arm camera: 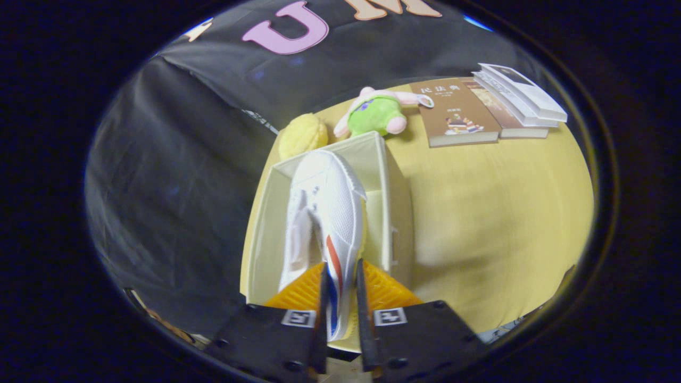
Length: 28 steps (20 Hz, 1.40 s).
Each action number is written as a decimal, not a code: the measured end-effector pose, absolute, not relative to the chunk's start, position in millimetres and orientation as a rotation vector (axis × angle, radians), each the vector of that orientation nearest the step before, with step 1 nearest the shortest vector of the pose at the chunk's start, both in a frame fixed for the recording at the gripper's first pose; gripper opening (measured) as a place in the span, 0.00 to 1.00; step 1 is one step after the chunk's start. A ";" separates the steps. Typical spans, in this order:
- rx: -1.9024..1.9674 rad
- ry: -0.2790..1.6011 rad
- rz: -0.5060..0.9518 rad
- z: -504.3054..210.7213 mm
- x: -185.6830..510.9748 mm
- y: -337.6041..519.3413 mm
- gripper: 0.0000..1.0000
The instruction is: Open the storage box then place both shoes into the box .Put the left shoe in first, then the right shoe, with the right side of both shoes facing outward in a uniform manner.
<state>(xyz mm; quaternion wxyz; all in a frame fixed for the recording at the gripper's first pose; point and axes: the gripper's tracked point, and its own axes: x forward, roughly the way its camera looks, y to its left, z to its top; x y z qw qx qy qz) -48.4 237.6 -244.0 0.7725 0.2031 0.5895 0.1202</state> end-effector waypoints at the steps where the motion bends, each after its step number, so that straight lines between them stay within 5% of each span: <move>1: 0.446 1.245 0.265 -237.1 -44.4 238.0 0.35; 8: 0.382 1.037 0.267 -184.0 -25.0 194.4 1.00; 28: 0.133 0.386 0.060 -29.2 -3.7 -22.5 1.00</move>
